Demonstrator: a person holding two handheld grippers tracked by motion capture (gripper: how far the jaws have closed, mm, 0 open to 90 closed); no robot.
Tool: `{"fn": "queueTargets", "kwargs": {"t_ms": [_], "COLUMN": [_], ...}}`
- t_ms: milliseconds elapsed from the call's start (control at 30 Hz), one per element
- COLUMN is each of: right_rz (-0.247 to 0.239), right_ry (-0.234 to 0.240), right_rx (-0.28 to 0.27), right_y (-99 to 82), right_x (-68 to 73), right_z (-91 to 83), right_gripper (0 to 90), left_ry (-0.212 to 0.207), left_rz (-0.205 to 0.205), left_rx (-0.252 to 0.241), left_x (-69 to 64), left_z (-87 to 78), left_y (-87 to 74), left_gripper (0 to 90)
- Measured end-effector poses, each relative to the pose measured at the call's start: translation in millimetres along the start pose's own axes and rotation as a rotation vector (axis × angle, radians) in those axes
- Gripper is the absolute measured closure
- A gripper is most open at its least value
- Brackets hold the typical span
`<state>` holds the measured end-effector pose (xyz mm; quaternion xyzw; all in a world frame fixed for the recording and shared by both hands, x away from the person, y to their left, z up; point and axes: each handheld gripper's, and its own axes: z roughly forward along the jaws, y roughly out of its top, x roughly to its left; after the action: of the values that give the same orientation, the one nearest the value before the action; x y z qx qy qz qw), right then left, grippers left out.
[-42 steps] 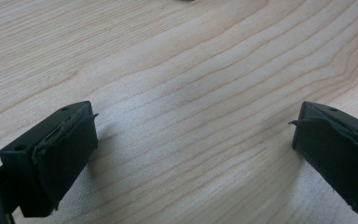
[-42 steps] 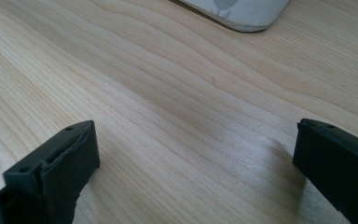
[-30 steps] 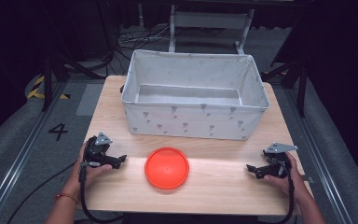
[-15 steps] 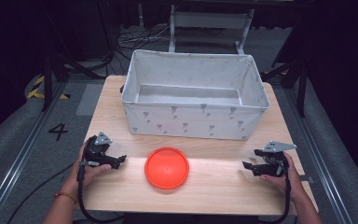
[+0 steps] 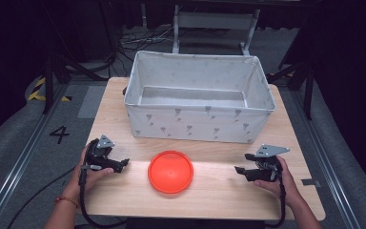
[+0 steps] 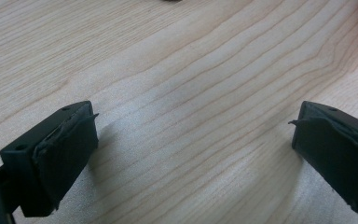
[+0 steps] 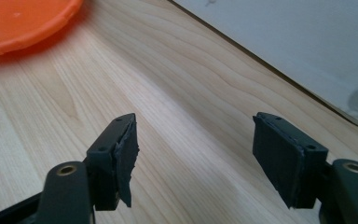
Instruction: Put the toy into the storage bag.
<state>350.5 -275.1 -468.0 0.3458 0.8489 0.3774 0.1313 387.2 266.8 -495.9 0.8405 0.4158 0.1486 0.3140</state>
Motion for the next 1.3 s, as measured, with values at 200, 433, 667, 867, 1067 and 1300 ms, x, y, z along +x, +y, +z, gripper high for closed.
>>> {"fn": "queueTargets", "kwargs": {"t_ms": [200,433,667,867,1067,1300], "right_rz": [-0.037,-0.088,-0.139,-0.151,-0.188,-0.185], "right_ry": [0.037,0.089,0.143,0.191,0.188,0.180], "right_rx": [0.014,0.003,-0.014,-0.019,0.011,0.058], "right_y": [11.7,33.6,56.1,71.6,80.7,80.0], "right_x": [14.2,31.1,52.7,71.6,89.3,93.8], "right_z": [10.7,27.9,46.0,63.3,82.6,109.0], "right_gripper": [29.4,29.2,28.8,30.0,28.5,26.4], "left_ry": [0.000,0.001,0.002,0.011,0.008,0.007], "left_rz": [0.000,-0.001,-0.002,-0.010,-0.007,-0.006], "left_rx": [0.000,0.000,-0.001,-0.001,-0.001,-0.001], "left_x": [0.0,-0.1,-0.2,-1.2,-0.7,-0.7], "left_z": [0.0,0.0,0.0,-0.5,-0.4,-0.3], "left_y": [0.0,0.0,-0.1,-0.5,-0.4,-0.4], "left_gripper": [0.5,0.6,0.6,0.6,0.5,0.5]}}
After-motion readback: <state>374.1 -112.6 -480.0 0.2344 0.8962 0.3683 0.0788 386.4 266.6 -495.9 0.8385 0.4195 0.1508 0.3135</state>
